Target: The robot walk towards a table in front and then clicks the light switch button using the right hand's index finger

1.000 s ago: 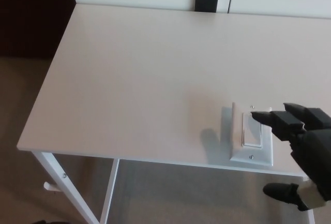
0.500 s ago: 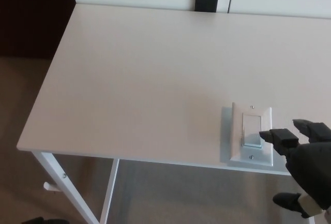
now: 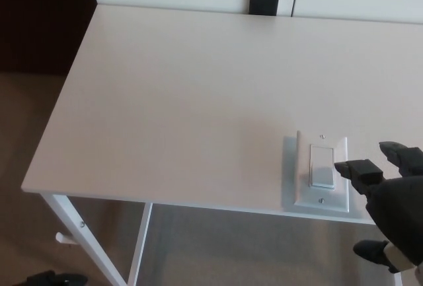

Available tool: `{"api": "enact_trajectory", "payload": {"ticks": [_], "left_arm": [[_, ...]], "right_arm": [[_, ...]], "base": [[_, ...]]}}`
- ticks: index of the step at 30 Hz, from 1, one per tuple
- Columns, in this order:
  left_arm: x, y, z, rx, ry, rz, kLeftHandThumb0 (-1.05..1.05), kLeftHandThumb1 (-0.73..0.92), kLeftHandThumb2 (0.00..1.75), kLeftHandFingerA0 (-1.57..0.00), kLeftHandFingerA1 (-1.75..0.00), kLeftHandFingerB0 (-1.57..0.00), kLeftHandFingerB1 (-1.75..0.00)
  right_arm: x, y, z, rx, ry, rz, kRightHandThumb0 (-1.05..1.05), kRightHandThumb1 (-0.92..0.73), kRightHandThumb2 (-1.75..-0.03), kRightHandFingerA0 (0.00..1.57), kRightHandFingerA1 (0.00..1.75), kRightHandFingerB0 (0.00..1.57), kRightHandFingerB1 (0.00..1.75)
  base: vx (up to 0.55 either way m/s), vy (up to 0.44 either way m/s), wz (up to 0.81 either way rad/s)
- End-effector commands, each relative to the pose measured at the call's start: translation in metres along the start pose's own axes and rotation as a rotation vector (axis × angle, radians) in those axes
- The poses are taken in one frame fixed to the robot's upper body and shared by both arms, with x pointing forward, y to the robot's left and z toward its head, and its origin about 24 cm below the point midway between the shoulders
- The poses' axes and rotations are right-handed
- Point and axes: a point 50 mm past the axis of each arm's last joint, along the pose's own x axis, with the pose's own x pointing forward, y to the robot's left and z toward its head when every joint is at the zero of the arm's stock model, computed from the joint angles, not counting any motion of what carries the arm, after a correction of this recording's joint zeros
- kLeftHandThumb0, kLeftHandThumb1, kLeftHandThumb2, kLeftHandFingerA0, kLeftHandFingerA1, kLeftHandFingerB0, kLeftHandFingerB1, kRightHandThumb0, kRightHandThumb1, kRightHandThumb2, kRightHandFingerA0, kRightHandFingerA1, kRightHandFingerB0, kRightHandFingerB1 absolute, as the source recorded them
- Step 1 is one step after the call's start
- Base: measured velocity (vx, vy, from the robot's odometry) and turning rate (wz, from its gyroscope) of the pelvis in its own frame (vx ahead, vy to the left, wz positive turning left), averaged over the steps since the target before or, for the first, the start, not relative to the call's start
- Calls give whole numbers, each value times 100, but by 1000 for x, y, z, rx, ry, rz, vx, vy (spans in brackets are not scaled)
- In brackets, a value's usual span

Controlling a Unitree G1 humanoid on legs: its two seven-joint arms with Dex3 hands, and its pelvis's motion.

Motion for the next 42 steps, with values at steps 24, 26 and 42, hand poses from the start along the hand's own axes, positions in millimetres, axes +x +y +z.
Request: {"api": "enact_trajectory", "payload": {"ticks": [24,26,42], "left_arm": [[0,6,7,37,3,9,-26,58,57,-53,-44,-51,-40],[0,6,8,34,0,4,-26,59,57,-53,-44,-50,-41],[2,10,12,67,-20,1,-24,59,57,-53,-45,-51,-41]], "right_arm": [[18,1,2,-24,14,48,-56,-37,-71,0,21,24,43],[17,3,4,-19,8,54,-55,-37,-71,0,21,24,43],[7,18,16,-18,-45,104,-55,-37,-72,0,22,25,44]], "base": [[0,0,0],[0,0,0],[0,0,0]]}}
